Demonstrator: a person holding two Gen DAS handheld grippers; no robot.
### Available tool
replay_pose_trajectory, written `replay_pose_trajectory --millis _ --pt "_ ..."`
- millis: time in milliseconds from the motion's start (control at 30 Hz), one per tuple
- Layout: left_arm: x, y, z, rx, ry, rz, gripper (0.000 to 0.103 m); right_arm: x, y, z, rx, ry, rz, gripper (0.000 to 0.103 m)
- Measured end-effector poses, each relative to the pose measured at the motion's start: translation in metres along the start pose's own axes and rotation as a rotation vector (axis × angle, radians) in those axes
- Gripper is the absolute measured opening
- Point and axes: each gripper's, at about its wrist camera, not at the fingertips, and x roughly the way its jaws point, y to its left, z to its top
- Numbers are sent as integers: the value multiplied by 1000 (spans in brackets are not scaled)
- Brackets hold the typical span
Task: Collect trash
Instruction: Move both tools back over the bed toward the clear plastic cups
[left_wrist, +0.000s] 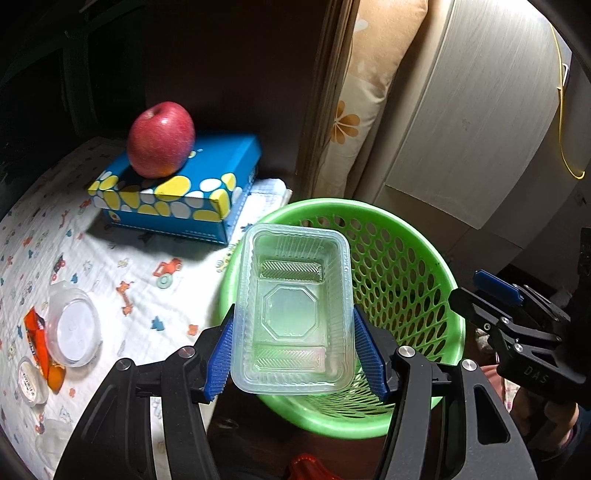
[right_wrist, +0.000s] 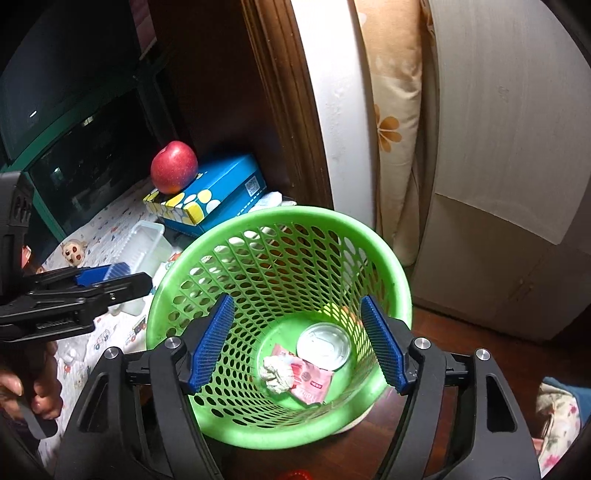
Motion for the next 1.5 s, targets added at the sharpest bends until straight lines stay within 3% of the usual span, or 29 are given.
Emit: replay_pose_trajectory --millis 100,267,500,833,1500 --pt "7 -6 2 -4 16 -24 58 -3 -4 -1 6 -3 -3 71" --pt "8 -15 0 5 10 -43 72 -6 -5 -3 11 -7 -2 71" --pt "-11 -1 -12 -8 -10 8 76 -8 4 -7 12 -7 31 73" --pt "-50 62 -52 -94 -34 151 79 -5 51 -9 -52 2 107 77" --pt "-145 229 -156 -438 -84 403 79 33 193 -23 -255 122 305 78"
